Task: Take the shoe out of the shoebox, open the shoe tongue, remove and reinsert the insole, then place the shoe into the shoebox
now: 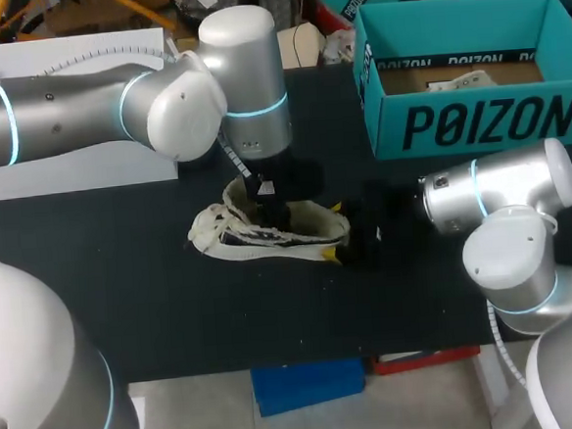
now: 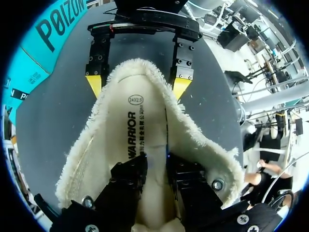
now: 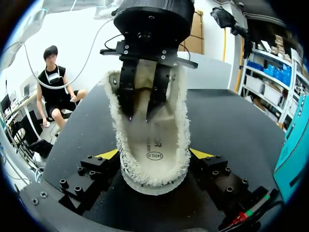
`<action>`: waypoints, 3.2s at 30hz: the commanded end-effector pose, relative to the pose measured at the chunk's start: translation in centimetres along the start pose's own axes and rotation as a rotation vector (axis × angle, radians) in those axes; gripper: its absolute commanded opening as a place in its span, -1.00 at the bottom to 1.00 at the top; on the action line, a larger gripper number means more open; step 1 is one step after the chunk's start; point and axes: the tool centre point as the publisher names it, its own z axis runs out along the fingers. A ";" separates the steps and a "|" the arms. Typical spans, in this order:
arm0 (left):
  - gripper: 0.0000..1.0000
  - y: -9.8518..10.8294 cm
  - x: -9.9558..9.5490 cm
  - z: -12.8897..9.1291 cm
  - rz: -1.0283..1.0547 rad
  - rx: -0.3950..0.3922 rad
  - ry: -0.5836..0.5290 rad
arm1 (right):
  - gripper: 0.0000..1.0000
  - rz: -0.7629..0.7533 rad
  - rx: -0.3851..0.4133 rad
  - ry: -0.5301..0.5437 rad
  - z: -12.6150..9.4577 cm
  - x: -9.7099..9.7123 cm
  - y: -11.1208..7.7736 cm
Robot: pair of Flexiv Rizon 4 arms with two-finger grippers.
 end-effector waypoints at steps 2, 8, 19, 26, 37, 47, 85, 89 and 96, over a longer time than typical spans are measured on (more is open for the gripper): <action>-0.33 0.5 1.3 0.4 0.013 -0.067 -0.154 | -1.00 0.002 0.003 -0.002 0.1 0.0 -0.1; -0.25 0.7 1.4 1.2 -0.013 -0.118 -0.265 | -1.00 0.002 0.003 -0.002 0.1 0.0 -0.1; -0.25 1.5 0.0 2.6 -0.095 -0.135 -0.505 | -1.00 0.002 0.003 -0.002 0.1 0.0 -0.1; -0.30 2.1 -1.4 3.3 -0.103 -0.078 -0.628 | -1.00 0.002 0.003 -0.002 0.1 0.0 -0.1; -0.29 2.1 -3.4 2.4 -0.123 0.028 -0.717 | -1.00 0.002 0.003 -0.002 0.1 0.0 -0.1; -0.56 1.5 -4.7 3.0 -0.075 0.016 -0.685 | -1.00 0.002 0.003 -0.002 0.1 0.0 -0.1; -1.00 0.6 -2.0 -3.3 -0.110 0.114 -0.241 | -1.00 0.002 0.003 -0.002 0.1 0.0 -0.1; -1.00 0.5 -1.5 -3.9 -0.101 0.140 -0.247 | -1.00 0.002 0.003 -0.002 0.1 0.0 -0.1; -1.00 -0.6 -0.9 -3.5 -0.035 0.176 -0.214 | -1.00 0.002 0.003 -0.002 0.1 0.0 -0.1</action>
